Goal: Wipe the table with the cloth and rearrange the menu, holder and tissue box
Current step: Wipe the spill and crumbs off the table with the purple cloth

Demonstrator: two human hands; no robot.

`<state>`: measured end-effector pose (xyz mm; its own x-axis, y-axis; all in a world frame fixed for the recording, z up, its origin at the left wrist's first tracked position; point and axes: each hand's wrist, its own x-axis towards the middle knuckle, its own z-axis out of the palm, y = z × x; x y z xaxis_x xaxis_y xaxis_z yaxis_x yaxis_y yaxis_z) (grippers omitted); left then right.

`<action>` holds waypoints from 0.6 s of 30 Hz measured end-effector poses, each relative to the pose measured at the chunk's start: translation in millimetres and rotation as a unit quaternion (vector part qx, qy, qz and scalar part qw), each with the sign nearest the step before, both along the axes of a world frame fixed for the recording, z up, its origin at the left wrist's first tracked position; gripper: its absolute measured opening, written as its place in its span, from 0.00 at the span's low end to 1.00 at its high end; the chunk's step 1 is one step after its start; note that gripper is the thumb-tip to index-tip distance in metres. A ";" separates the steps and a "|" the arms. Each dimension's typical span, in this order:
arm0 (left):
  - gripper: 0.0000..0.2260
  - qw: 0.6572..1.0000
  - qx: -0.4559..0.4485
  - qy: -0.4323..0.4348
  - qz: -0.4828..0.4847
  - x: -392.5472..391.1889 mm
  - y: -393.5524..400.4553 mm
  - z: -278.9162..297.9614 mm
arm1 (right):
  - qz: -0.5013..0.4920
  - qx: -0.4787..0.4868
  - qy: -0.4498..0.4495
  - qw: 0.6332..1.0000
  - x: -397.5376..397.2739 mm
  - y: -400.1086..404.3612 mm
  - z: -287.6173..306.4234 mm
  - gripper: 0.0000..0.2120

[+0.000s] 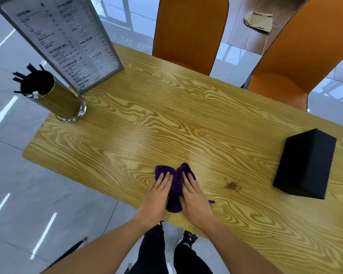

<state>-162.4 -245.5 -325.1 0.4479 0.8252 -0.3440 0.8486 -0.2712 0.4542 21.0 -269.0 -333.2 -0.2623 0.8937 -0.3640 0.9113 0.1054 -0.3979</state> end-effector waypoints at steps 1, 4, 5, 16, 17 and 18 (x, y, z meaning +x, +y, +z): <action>0.32 1.000 0.001 0.003 0.004 -0.5 9.6 0.2 | -0.001 0.002 0.000 1.000 -0.9 9.7 -1.1 0.30; 0.31 1.000 0.009 0.019 0.004 -0.6 43.0 0.7 | -0.003 0.007 -0.008 1.000 -3.7 43.6 -4.5 0.30; 0.32 1.000 0.012 0.025 0.007 0.5 56.6 0.1 | -0.005 0.004 -0.011 1.000 -4.8 57.0 -6.5 0.30; 0.36 0.999 0.027 0.044 0.016 27.1 196.7 3.5 | -0.051 -0.003 0.031 0.998 5.2 199.2 -1.1 0.32; 0.37 0.999 0.028 0.043 0.013 29.8 206.3 2.6 | -0.056 -0.002 0.033 0.998 8.0 207.7 -0.2 0.32; 0.37 0.999 0.028 0.041 0.010 32.7 215.8 2.4 | -0.062 0.001 0.032 0.998 10.6 216.0 1.5 0.31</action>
<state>-129.7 -29.7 -322.7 0.4031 0.8529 -0.3319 0.8879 -0.2765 0.3677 31.6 -53.0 -331.7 -0.1727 0.9213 -0.3485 0.8901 -0.0055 -0.4557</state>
